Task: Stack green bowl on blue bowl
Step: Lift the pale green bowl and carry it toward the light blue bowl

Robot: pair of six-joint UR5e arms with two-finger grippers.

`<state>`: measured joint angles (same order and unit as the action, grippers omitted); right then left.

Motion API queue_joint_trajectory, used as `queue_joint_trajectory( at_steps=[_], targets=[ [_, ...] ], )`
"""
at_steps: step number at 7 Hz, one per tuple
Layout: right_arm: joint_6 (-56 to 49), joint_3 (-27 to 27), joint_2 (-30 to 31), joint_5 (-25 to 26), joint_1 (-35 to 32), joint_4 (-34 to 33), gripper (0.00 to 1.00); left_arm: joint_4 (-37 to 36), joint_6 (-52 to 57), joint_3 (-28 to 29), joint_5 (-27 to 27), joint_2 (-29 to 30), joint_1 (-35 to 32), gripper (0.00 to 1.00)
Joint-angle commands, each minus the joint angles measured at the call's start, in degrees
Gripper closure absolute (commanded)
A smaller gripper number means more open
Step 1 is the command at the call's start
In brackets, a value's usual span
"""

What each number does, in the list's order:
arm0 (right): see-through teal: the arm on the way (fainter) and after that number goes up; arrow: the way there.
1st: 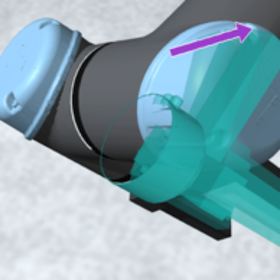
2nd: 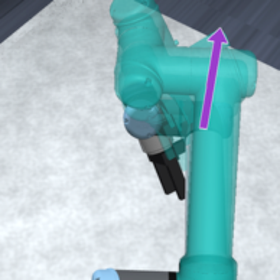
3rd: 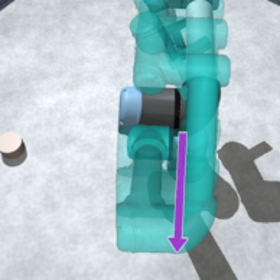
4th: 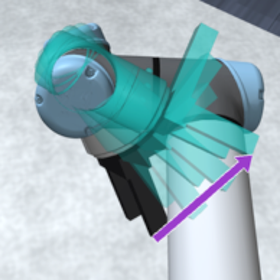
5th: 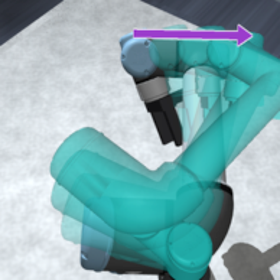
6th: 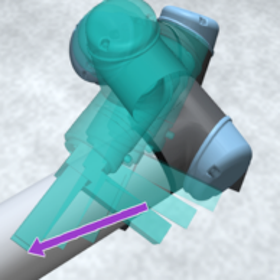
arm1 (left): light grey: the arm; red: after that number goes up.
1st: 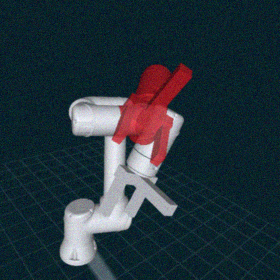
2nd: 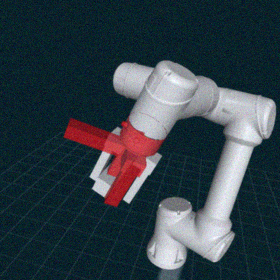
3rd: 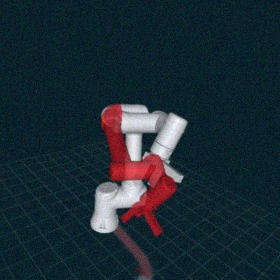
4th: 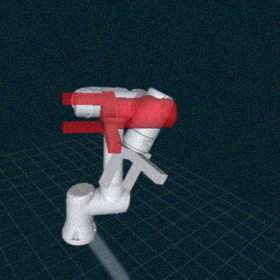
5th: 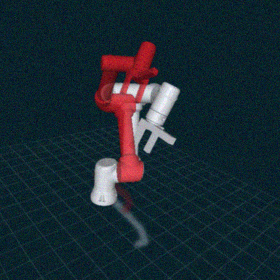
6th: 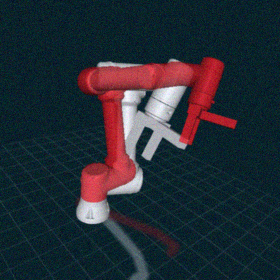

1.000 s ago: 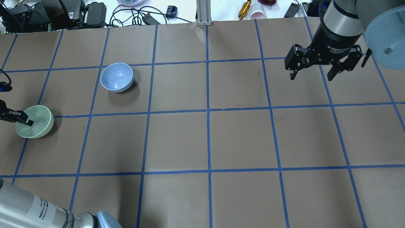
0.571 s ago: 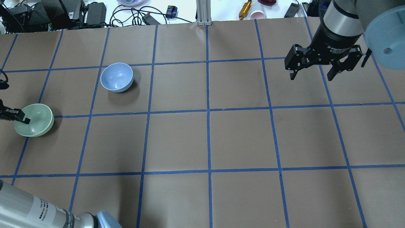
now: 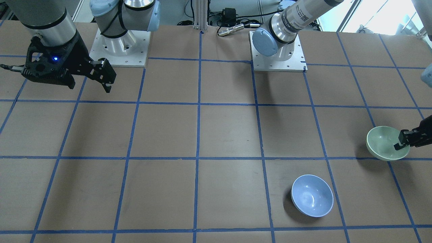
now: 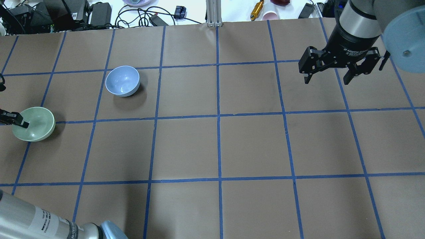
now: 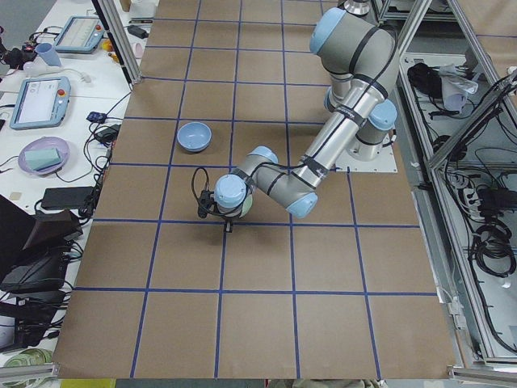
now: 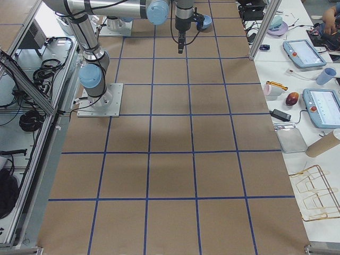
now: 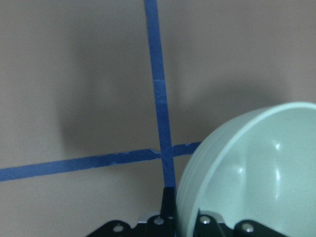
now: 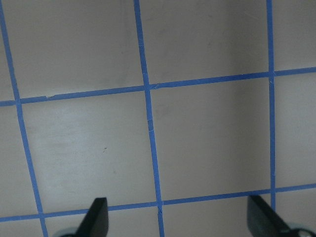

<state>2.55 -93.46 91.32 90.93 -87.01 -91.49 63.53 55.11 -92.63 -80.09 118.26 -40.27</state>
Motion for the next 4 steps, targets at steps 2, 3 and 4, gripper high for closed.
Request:
queue_joint_trajectory(
  at_steps=[2,3,4],
  targets=[
    [0.00,0.03,0.00,0.04,0.00,0.00,0.00,3.08,-2.45,0.86,5.27,-2.77,-1.56,0.99],
    [0.00,0.03,0.00,0.04,0.00,0.00,0.00,5.44,-3.77,1.74,6.86,-2.86,-4.01,0.99],
    [0.00,0.03,0.00,0.04,0.00,0.00,0.00,6.16,-7.79,3.49,6.53,-3.47,-7.77,0.99]
  ],
)
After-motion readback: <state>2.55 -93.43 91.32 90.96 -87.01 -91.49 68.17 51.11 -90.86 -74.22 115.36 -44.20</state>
